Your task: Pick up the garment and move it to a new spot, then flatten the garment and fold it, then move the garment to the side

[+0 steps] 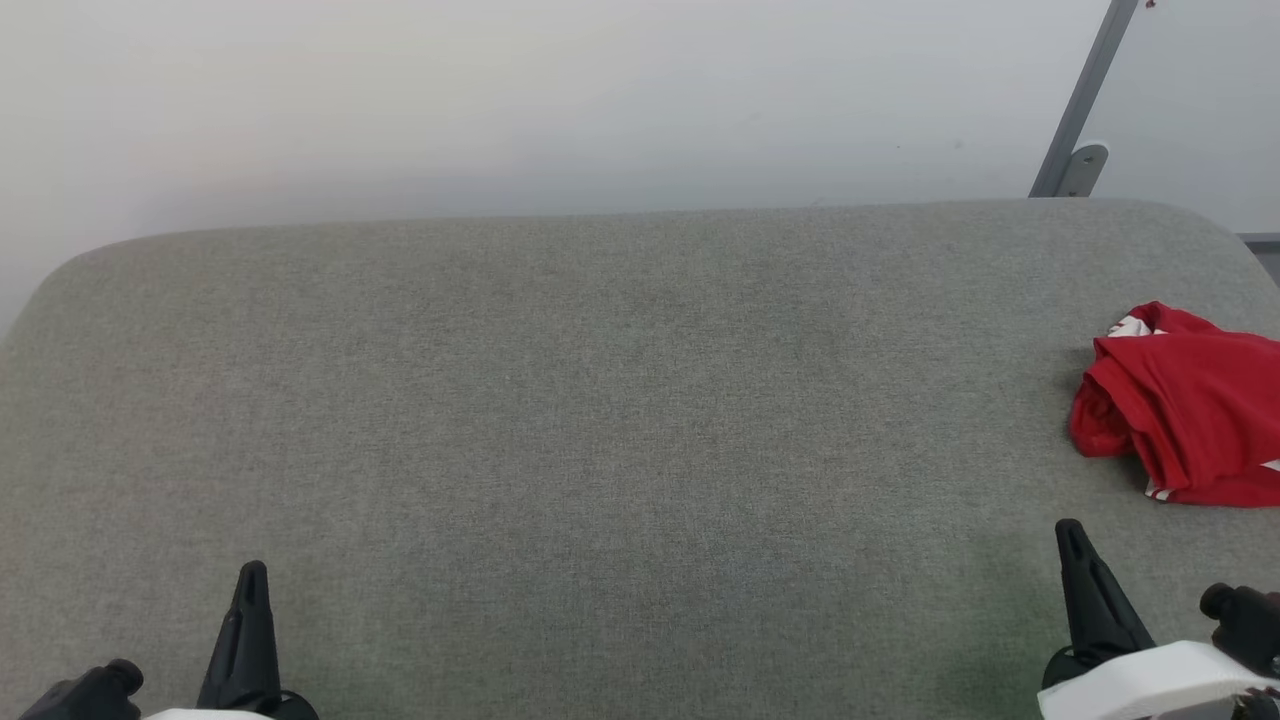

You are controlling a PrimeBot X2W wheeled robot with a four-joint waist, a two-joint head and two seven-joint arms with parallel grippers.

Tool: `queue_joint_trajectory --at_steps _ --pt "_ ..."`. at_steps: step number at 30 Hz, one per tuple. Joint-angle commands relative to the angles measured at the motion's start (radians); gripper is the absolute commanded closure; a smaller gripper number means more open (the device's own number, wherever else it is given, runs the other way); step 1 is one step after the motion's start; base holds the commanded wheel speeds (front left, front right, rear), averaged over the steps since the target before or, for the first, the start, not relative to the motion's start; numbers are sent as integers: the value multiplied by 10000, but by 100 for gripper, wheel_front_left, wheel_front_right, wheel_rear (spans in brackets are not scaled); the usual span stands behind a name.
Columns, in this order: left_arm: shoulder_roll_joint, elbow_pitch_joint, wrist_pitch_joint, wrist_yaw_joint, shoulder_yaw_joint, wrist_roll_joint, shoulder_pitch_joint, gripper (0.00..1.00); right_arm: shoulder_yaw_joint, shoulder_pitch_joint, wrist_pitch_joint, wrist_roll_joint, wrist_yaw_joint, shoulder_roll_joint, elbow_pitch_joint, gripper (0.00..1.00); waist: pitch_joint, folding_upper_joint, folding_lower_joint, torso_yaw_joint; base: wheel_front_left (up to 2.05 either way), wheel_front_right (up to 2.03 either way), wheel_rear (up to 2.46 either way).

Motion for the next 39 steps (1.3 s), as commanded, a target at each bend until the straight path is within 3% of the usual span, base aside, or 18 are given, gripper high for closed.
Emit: queue_joint_trajectory --at_steps 1,39 --pt "44 -85 77 -8 49 -351 -311 100 -99 -298 96 338 1 10 -112 100 0 -1 0 -3 0 0 0" --pt "-296 462 1407 -24 131 -4771 -1280 100 -660 -882 1438 4662 -2 603 -60 100 -9 -1 0 -82 0 0 0"
